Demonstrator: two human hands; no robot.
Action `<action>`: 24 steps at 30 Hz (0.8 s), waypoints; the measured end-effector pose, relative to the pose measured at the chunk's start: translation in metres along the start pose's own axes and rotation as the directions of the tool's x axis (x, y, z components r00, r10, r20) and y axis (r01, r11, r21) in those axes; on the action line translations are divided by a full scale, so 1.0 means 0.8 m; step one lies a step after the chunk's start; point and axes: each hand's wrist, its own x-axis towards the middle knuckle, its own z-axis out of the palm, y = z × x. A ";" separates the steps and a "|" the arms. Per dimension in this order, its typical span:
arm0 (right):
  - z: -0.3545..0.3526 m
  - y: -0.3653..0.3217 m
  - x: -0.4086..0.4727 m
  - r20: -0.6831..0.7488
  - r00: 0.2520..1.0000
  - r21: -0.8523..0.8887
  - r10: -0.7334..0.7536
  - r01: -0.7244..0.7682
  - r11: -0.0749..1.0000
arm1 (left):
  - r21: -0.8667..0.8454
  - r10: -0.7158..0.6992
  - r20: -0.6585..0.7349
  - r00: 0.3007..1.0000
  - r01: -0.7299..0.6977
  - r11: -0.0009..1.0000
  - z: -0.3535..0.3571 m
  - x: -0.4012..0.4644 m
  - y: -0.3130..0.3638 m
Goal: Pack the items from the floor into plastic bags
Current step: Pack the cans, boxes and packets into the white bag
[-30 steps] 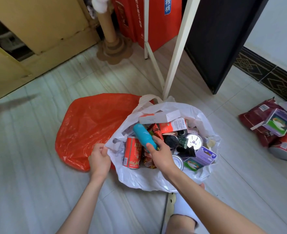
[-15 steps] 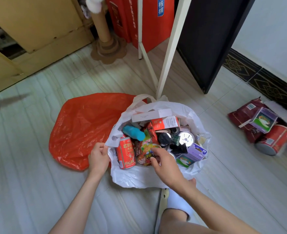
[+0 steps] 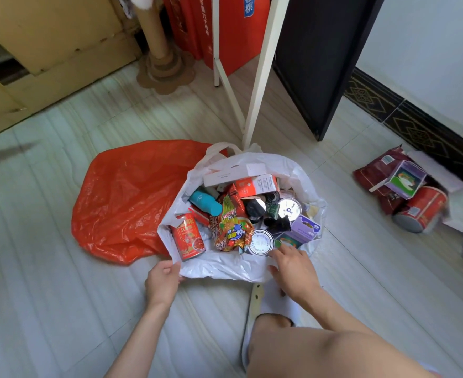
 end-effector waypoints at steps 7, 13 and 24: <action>-0.018 0.016 -0.003 0.015 0.997 0.343 0.075 -0.076 0.936 | -0.032 0.275 -0.094 0.957 -0.279 0.960 -0.023 -0.035 0.036; -0.022 0.042 -0.027 0.031 0.998 0.360 0.046 -0.054 0.931 | 0.069 0.261 0.023 0.965 -0.262 0.963 -0.028 -0.035 0.024; -0.085 0.074 -0.046 -0.165 0.984 0.313 0.072 -0.017 0.950 | 0.428 0.665 0.421 0.616 -0.782 0.453 0.002 -0.070 0.113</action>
